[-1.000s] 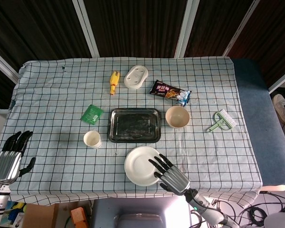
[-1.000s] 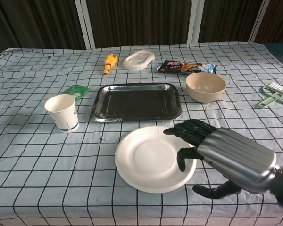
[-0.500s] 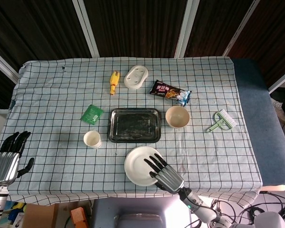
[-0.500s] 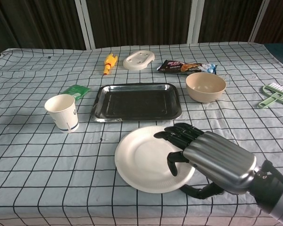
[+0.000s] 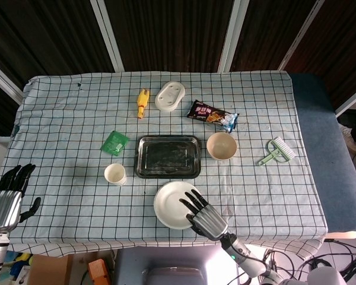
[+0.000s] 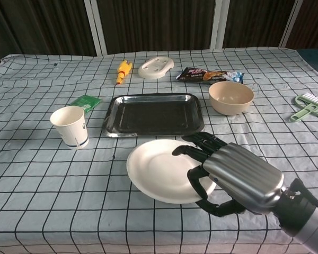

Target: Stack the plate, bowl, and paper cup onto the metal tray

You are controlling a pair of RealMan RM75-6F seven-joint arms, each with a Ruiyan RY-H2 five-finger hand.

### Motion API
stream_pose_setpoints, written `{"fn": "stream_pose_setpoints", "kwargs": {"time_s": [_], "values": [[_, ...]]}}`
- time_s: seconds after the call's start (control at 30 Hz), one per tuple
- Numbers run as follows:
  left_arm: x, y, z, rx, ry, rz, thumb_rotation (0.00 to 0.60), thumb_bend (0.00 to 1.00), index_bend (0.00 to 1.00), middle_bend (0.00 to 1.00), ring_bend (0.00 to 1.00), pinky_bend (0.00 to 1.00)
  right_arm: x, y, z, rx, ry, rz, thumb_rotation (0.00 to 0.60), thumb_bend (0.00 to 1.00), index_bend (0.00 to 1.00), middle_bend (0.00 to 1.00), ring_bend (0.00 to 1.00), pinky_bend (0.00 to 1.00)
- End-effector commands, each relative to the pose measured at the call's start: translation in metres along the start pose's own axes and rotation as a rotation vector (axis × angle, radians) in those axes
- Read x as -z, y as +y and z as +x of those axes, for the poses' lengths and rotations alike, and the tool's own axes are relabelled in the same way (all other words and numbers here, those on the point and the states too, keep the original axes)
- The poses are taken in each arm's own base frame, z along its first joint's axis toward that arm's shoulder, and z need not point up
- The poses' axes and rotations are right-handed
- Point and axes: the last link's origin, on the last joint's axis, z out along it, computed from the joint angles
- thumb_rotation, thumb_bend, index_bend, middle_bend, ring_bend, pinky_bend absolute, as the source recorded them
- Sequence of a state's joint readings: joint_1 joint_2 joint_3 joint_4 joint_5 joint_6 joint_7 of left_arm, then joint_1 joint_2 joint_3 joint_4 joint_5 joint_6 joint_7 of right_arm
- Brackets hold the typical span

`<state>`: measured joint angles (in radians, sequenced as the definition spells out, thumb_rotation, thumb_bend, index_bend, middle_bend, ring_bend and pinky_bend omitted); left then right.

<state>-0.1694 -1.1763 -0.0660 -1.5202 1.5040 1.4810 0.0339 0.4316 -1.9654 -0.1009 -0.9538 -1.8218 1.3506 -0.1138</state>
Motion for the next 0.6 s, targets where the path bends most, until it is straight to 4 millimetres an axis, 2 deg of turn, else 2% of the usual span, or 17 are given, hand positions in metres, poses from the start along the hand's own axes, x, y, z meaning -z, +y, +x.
{"fn": "stream_pose_setpoints", "kwargs": {"time_s": [0.03,0.33,0.6], "values": [[0.0,0.0,0.0,0.0,0.0,-0.002,0.6,0.36,0.0,0.08,0.05,0.13,-0.001,0.0,0.001,-0.001,0.009,0.004,0.6,0.46,0.71,0.16,0.0,0.07],[0.0,0.0,0.0,0.001,0.0,-0.001,0.6,0.36,0.0,0.08,0.05,0.13,-0.001,0.001,0.012,-0.001,0.049,0.039,0.6,0.54,0.72,0.17,0.0,0.07],[-0.001,0.0,0.0,0.001,0.001,0.0,0.6,0.36,0.0,0.08,0.05,0.13,-0.006,-0.006,0.04,0.023,0.158,0.093,0.6,0.54,0.73,0.17,0.0,0.07]]}}
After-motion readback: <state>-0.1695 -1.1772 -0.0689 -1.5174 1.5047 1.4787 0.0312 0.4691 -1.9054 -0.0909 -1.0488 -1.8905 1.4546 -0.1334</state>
